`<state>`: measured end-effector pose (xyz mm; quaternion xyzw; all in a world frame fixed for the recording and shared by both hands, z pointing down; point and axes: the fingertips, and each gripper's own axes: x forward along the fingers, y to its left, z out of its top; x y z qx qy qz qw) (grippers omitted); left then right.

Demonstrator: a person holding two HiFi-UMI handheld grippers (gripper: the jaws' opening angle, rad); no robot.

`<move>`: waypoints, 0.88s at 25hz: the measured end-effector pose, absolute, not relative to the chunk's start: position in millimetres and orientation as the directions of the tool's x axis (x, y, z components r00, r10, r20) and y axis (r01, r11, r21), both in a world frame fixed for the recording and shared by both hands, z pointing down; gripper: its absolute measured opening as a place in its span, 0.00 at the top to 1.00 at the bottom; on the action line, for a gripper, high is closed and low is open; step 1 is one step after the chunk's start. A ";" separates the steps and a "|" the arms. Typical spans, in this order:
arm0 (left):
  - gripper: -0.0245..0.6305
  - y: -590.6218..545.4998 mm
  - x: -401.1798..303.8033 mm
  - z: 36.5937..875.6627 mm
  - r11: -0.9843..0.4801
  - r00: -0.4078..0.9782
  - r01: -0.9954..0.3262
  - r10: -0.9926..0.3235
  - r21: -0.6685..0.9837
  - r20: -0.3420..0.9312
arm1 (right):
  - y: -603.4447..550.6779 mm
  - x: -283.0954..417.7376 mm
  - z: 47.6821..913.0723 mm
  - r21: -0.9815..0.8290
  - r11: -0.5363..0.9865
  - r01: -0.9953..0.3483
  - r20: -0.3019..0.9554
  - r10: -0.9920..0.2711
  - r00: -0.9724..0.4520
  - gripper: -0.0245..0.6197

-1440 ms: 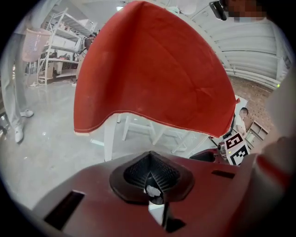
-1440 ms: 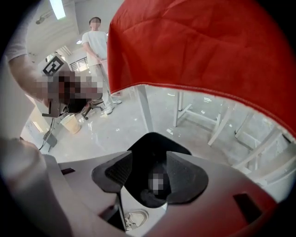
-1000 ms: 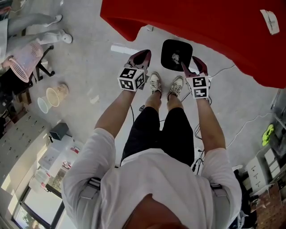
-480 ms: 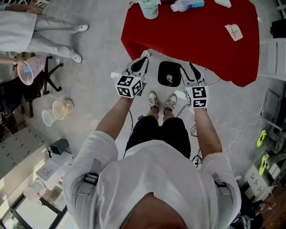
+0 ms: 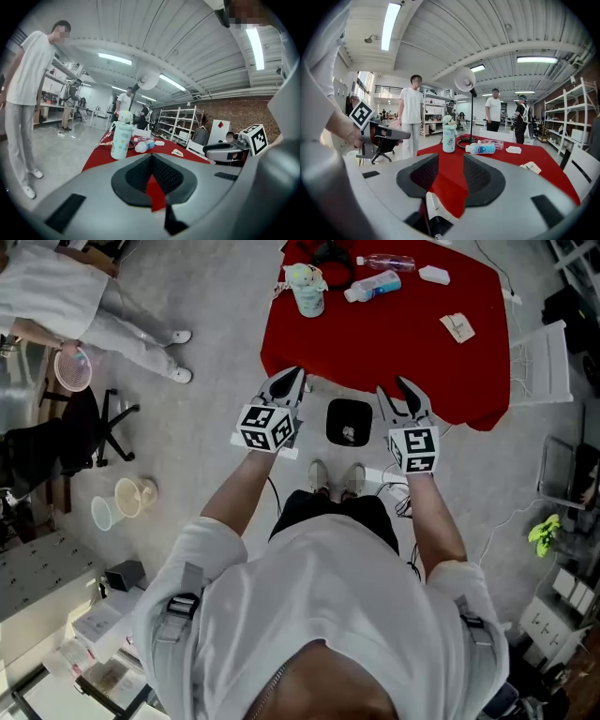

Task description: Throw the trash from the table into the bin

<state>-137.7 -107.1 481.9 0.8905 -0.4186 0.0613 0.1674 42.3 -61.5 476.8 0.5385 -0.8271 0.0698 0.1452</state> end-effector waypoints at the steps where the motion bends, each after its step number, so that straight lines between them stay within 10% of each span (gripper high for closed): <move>1: 0.95 -108.0 -136.7 474.0 -0.598 0.645 -0.764 -0.727 0.243 0.237 | -61.0 42.8 469.8 0.046 0.408 -0.912 0.306 -0.875 -0.376 0.70; 22: 0.95 -121.3 -130.5 419.3 -0.681 0.711 -0.702 -0.688 0.209 0.146 | -56.8 42.7 423.7 0.107 0.350 -0.931 0.240 -0.917 -0.317 0.70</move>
